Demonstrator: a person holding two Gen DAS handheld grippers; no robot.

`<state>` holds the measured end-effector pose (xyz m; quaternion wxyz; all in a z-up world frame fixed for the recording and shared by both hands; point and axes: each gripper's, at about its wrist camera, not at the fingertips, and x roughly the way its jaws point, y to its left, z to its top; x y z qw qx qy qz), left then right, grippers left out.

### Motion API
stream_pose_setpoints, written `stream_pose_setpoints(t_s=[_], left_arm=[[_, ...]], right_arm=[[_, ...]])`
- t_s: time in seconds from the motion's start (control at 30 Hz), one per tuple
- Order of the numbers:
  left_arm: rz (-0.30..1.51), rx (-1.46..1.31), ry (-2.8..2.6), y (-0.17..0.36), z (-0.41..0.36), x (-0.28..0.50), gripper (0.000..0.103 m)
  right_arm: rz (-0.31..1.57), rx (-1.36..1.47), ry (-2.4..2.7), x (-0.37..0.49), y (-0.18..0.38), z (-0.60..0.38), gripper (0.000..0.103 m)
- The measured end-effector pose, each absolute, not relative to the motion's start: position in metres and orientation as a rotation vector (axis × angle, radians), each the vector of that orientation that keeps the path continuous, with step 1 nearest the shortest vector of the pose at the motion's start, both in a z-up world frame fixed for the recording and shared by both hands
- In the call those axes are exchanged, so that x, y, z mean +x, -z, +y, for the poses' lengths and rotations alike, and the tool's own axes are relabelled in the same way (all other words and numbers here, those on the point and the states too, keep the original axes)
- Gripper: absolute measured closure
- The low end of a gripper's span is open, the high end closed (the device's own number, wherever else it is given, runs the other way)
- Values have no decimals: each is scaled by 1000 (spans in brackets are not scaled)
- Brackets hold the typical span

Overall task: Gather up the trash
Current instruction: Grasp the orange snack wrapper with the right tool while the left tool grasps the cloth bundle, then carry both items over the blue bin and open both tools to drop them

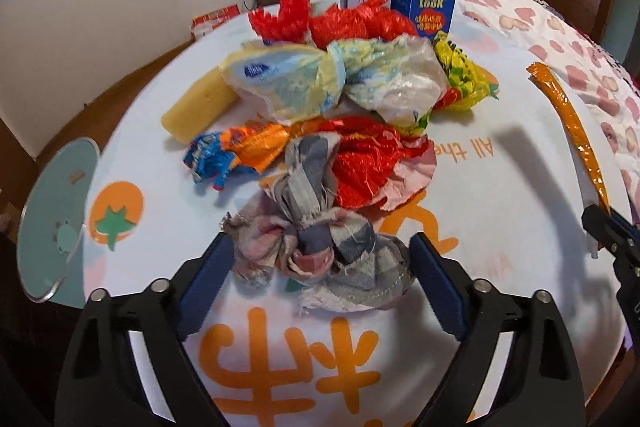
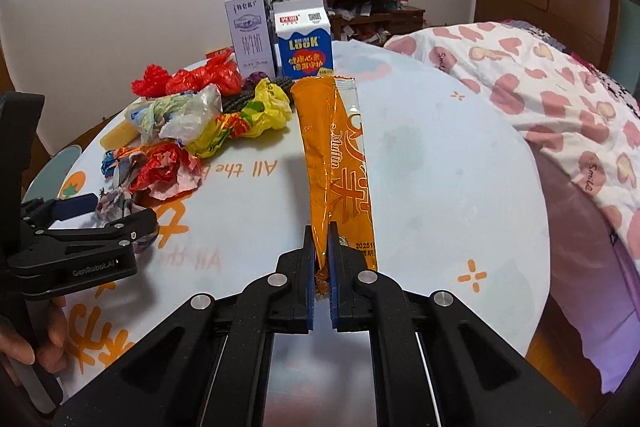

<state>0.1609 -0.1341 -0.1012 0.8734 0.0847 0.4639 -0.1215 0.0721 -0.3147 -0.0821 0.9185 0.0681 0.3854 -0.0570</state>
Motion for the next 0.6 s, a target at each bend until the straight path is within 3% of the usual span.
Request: stream_pose_setpoints(t_s=[0.13, 0.3, 0.4, 0.6], left_arm=[[966, 158, 292, 102, -134, 161, 32], [949, 136, 369, 100, -133, 155, 68], [939, 83, 419, 95, -121, 151, 74], [892, 39, 421, 75, -79, 129, 75]], right_arm=[[805, 149, 124, 71, 86, -313, 96], [786, 156, 125, 68, 78, -309, 96], [765, 150, 128, 64, 69, -306, 96], [730, 109, 131, 57, 58, -289, 96]])
